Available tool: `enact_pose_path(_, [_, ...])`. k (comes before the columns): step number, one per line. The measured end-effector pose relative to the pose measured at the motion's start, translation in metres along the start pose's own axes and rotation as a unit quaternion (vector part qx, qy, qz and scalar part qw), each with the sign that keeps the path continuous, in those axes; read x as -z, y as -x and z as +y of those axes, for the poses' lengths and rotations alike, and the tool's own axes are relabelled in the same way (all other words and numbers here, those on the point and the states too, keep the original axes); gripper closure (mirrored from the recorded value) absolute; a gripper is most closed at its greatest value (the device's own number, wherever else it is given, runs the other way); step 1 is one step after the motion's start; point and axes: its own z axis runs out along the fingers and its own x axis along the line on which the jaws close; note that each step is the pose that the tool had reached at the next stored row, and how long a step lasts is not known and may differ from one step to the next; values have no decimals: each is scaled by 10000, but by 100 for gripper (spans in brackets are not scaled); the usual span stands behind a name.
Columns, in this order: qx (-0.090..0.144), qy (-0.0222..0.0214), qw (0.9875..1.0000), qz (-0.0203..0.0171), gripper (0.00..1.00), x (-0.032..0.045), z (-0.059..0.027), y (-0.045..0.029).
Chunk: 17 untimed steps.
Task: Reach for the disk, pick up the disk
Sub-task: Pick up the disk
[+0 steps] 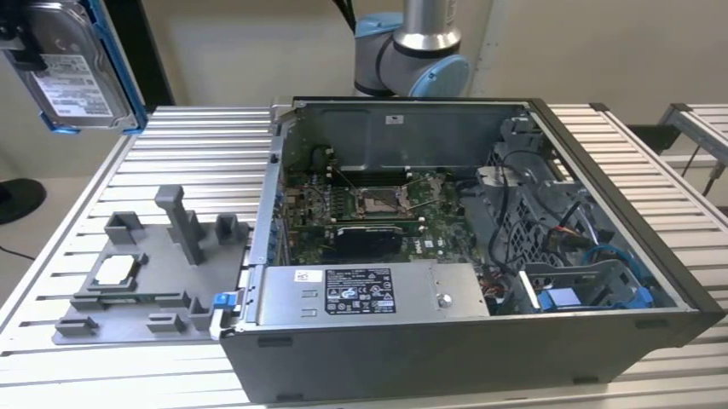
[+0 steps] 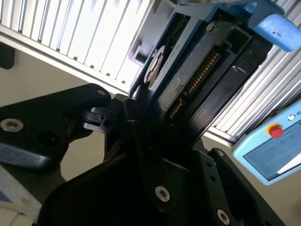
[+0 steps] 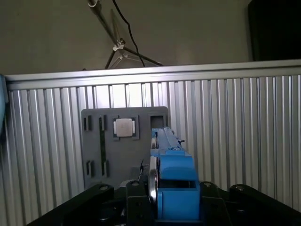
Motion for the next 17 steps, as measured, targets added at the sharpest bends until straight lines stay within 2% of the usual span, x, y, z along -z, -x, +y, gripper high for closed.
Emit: enact_pose_path(17, [1, 1, 10000, 0, 100, 270, 3, 5])
